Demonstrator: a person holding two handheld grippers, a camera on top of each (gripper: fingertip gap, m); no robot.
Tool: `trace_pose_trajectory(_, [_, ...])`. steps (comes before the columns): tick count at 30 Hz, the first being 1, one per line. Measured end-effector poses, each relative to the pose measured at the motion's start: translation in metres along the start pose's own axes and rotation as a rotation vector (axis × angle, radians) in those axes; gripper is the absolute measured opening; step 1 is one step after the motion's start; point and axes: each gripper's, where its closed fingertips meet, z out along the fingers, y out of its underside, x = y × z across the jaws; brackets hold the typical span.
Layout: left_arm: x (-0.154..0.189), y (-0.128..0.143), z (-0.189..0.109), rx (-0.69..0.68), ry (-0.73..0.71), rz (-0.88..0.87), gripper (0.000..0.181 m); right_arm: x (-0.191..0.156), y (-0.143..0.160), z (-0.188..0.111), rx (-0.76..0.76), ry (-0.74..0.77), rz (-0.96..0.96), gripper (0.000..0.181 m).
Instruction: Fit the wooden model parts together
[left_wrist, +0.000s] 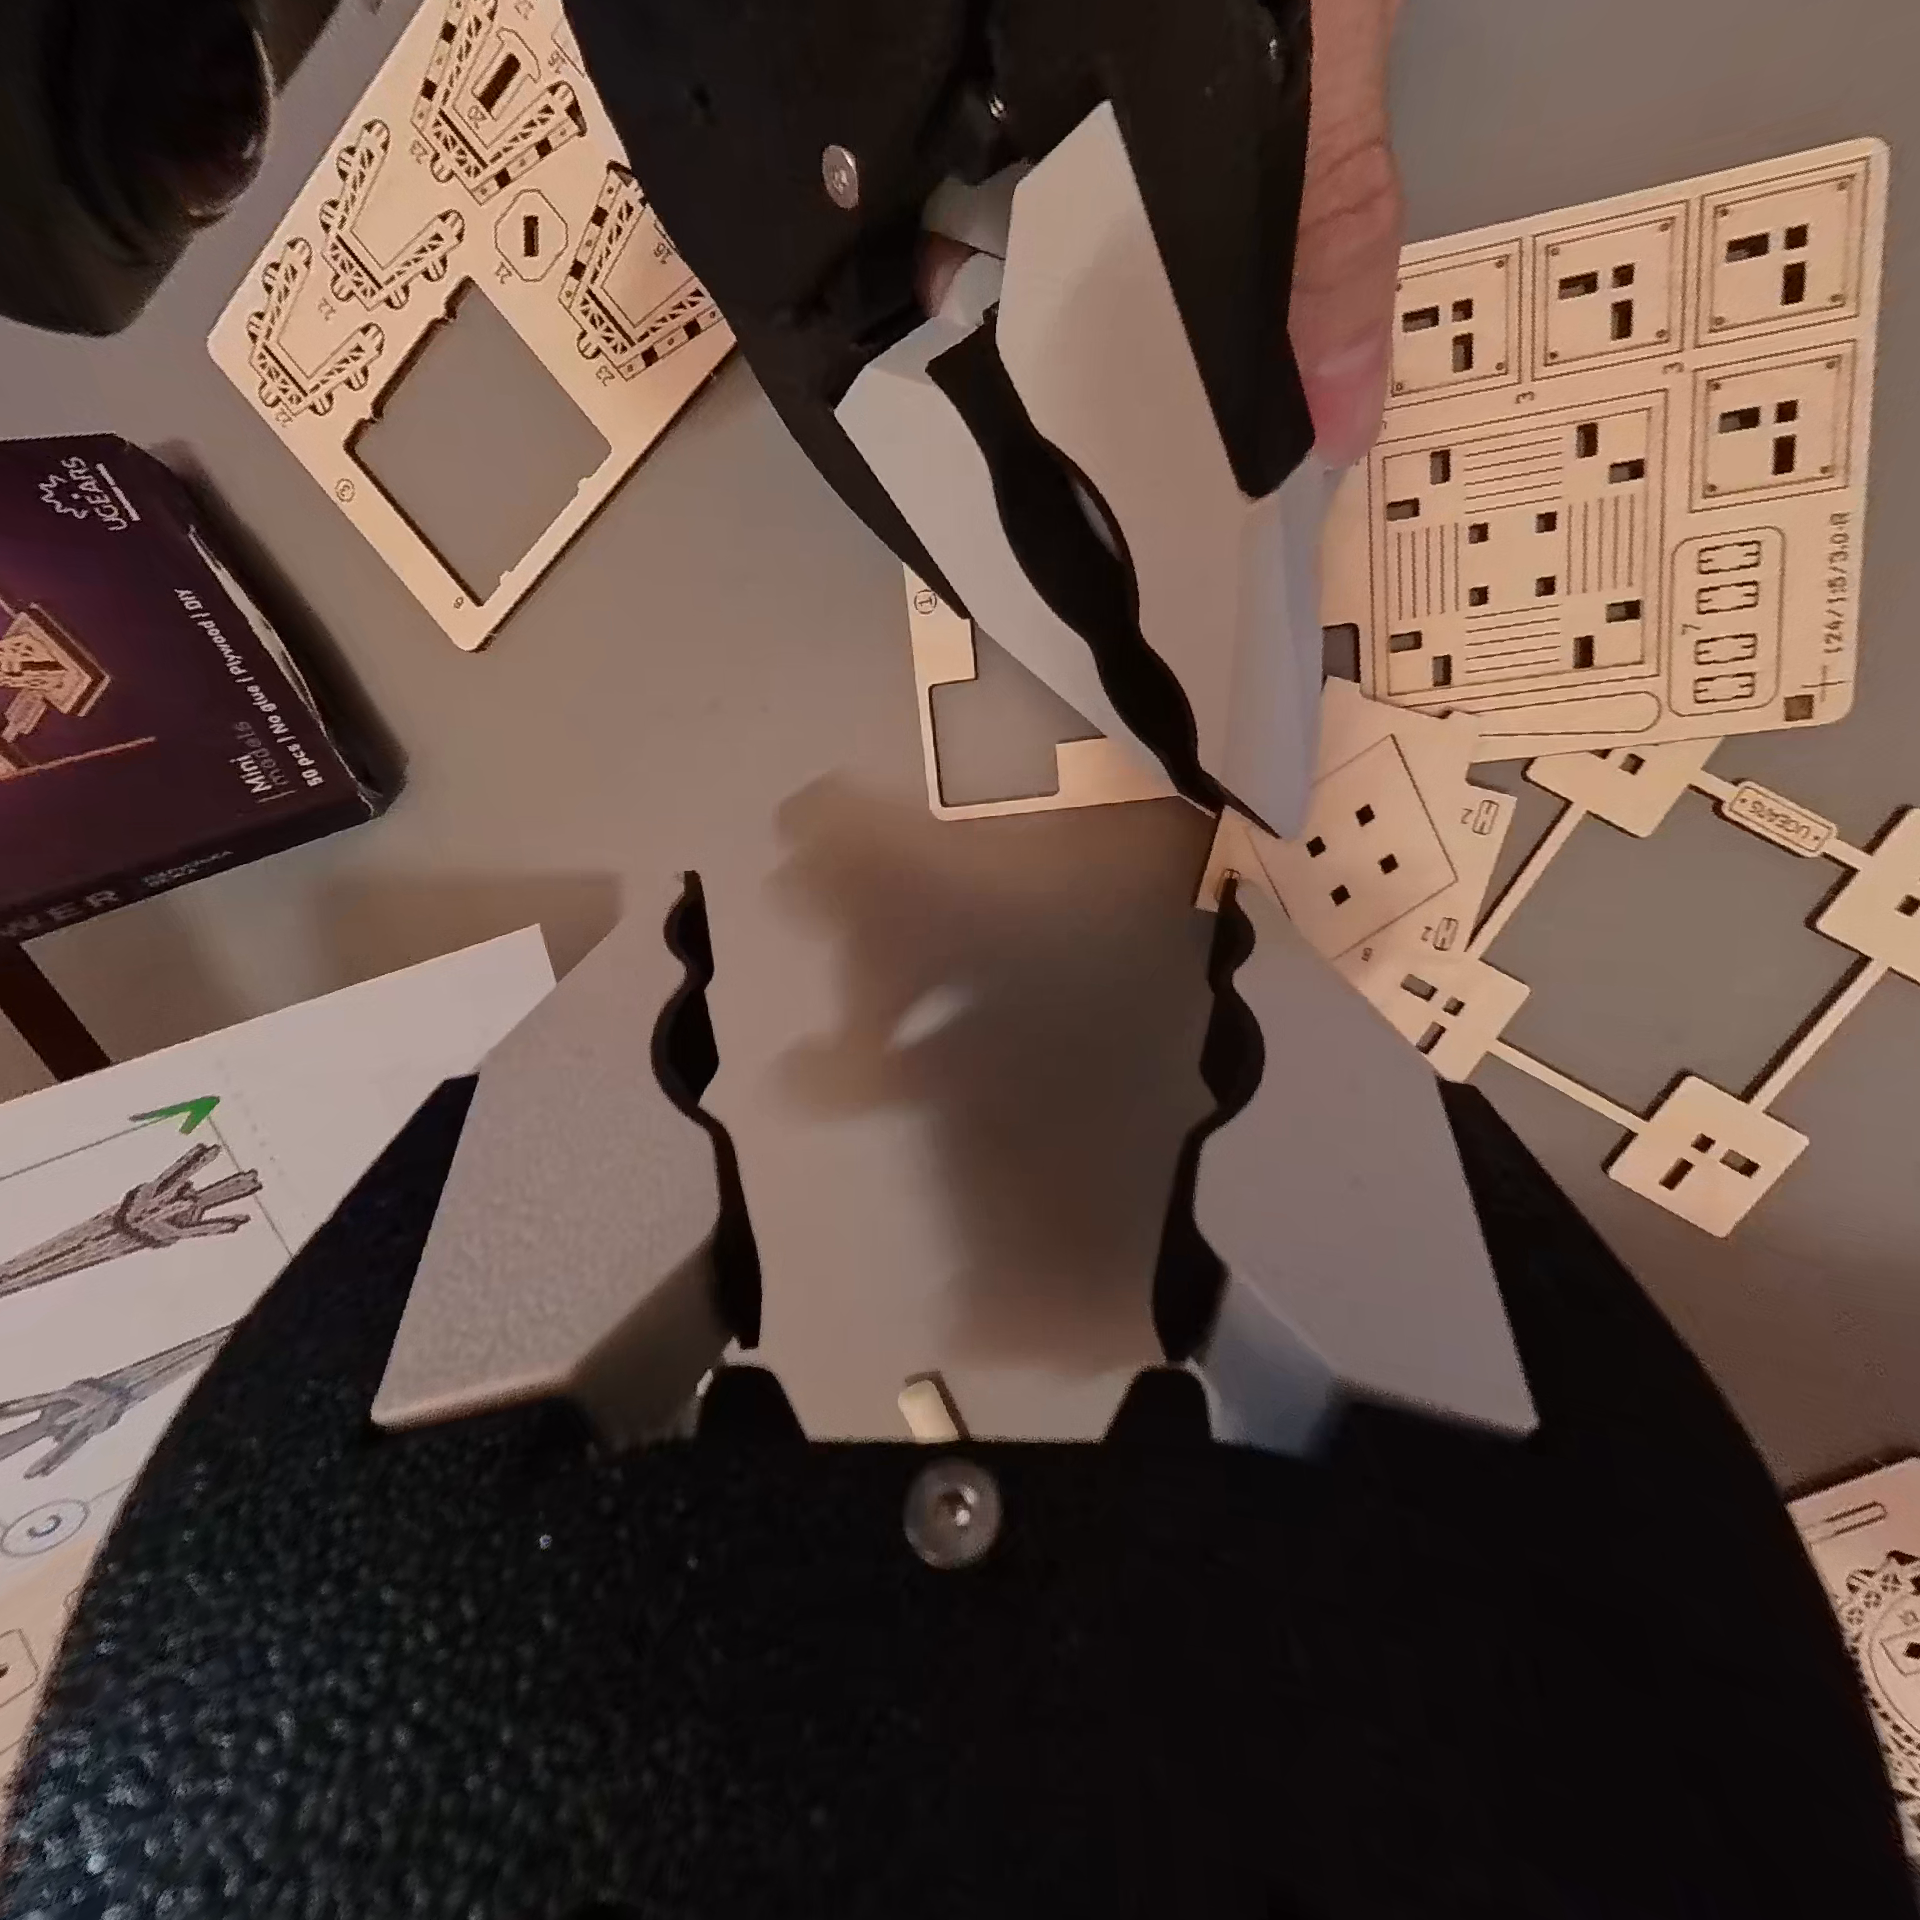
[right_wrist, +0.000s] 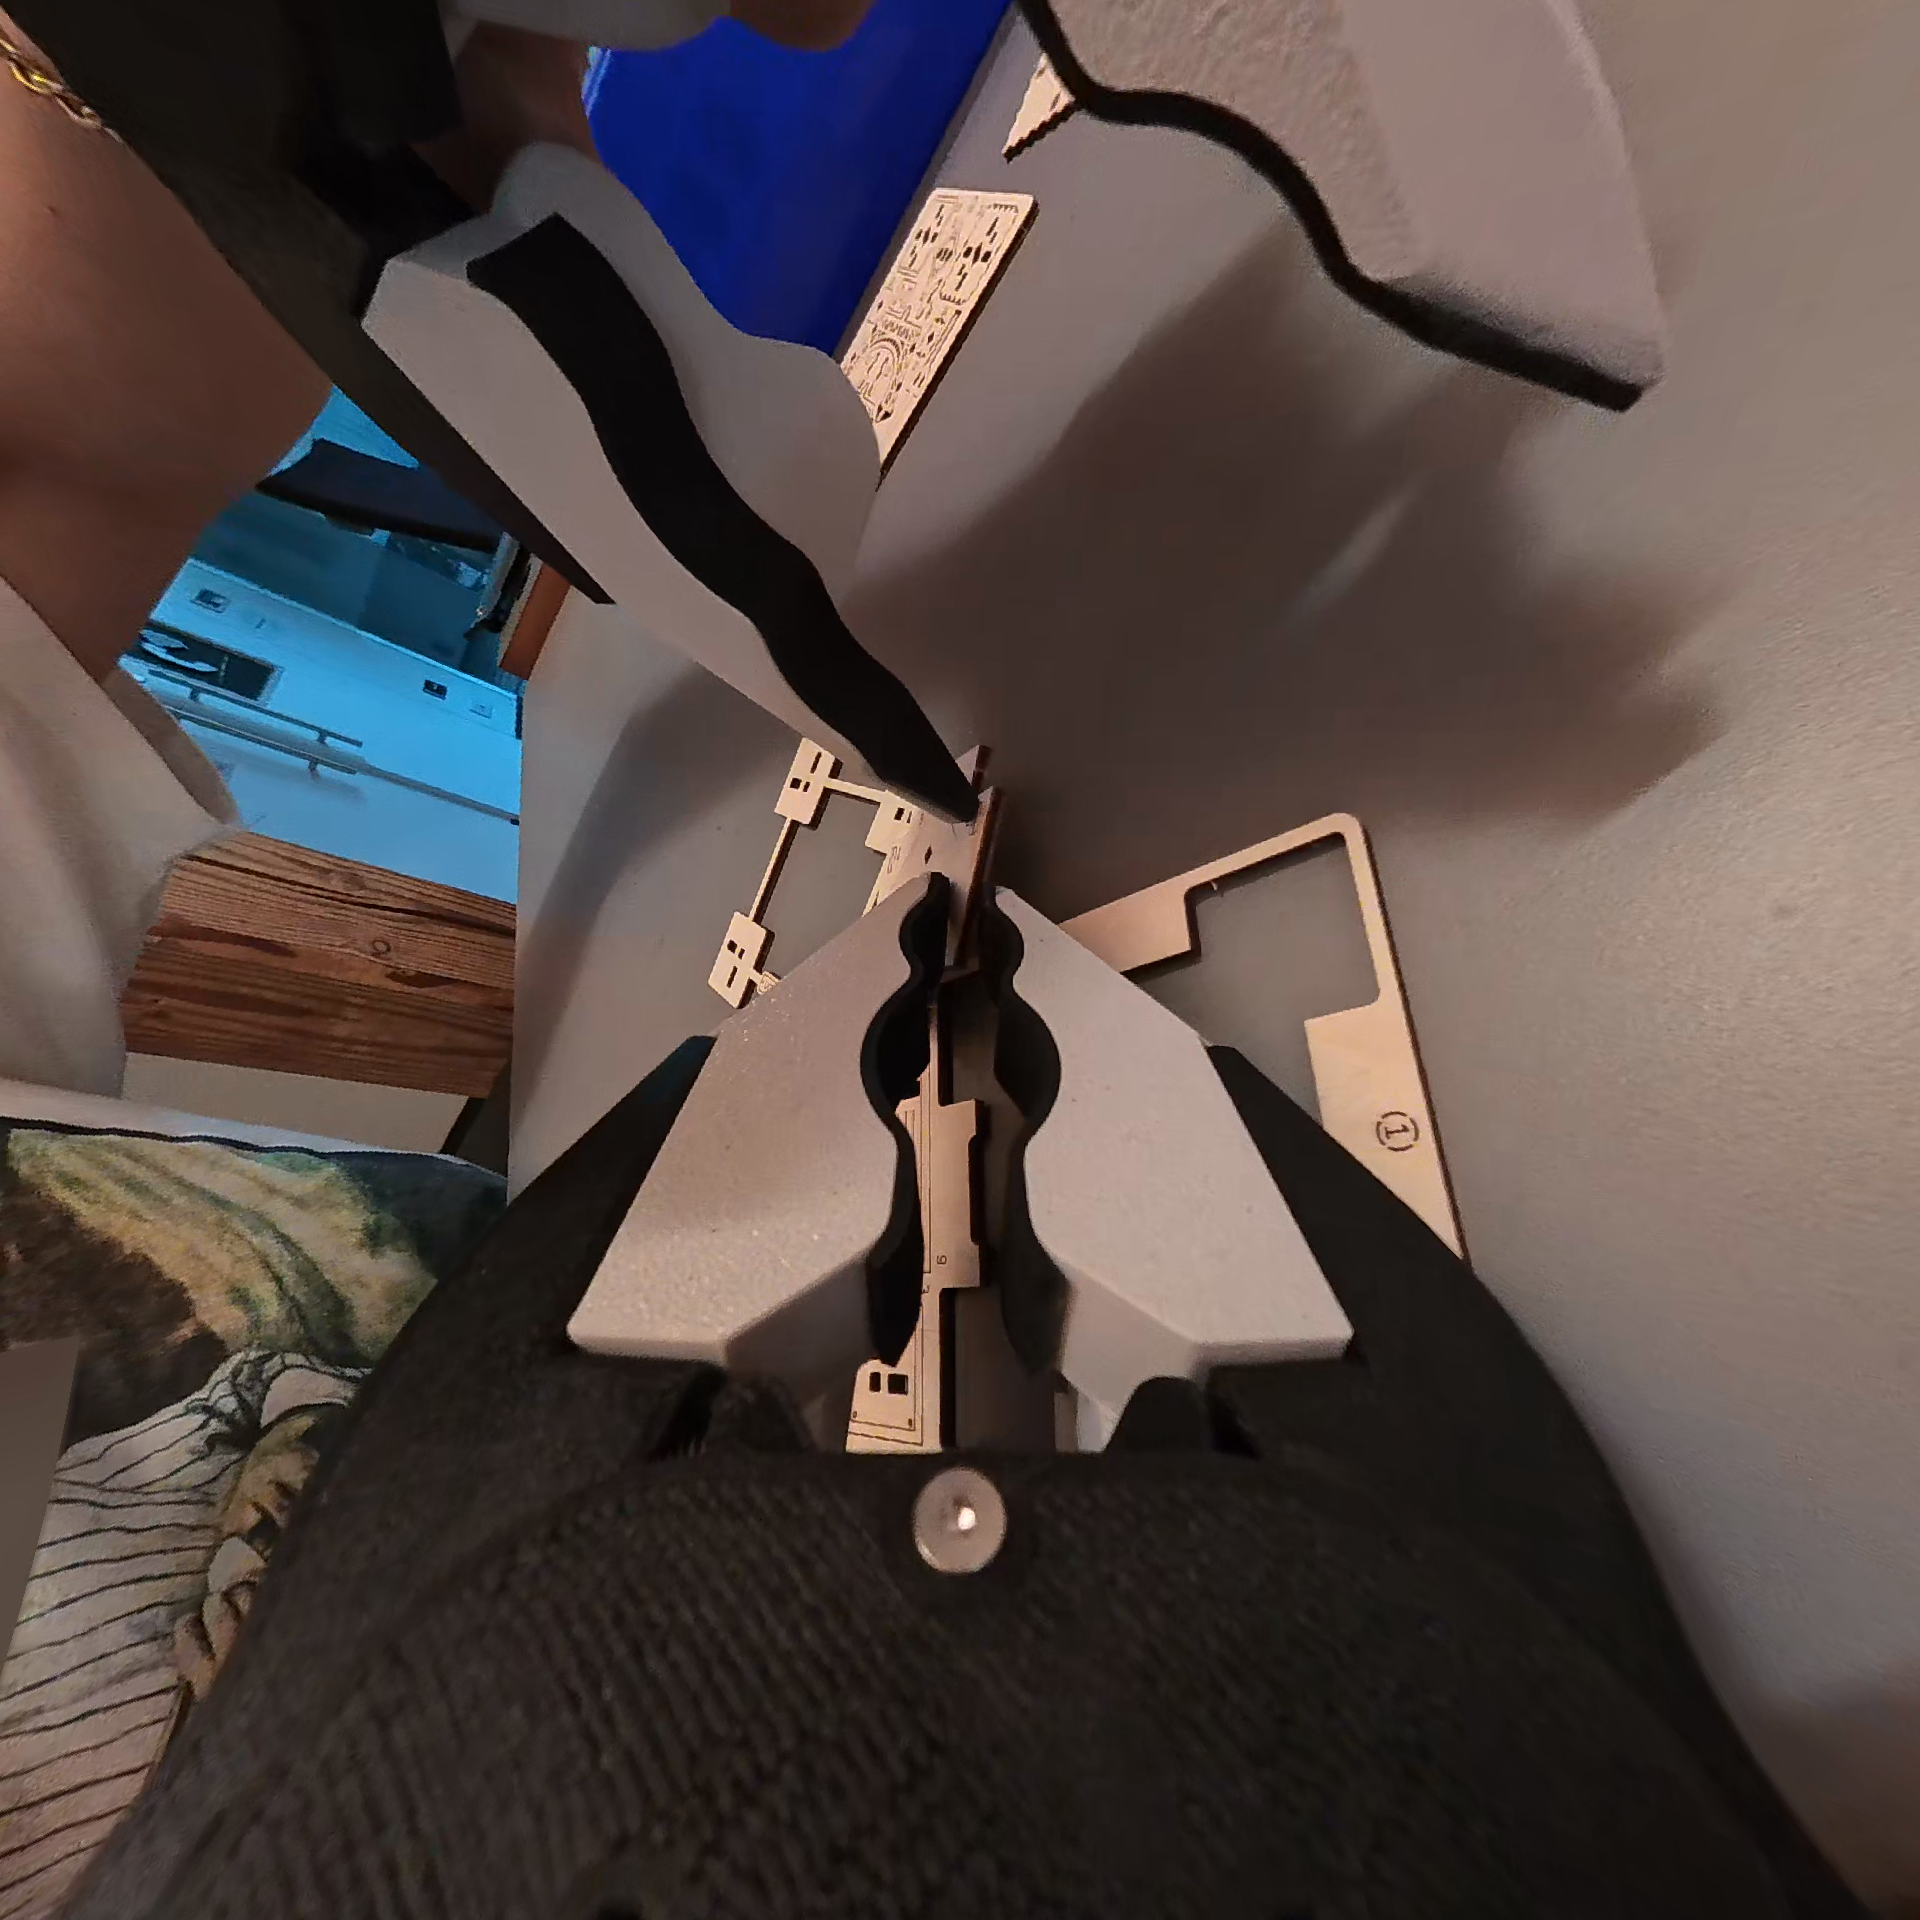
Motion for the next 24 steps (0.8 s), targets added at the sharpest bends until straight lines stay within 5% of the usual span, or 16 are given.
trace_pose_trajectory(14, [0.0, 0.0, 0.008, -0.158, -0.012, 0.088, 0.096, 0.001, 0.002, 0.001, -0.017, 0.009, -0.01, 0.005])
trace_pose_trajectory(24, [0.007, 0.001, 0.011, -0.136, 0.03, 0.072, 0.083, 0.001, 0.003, 0.001, -0.028, 0.012, -0.014, 0.005])
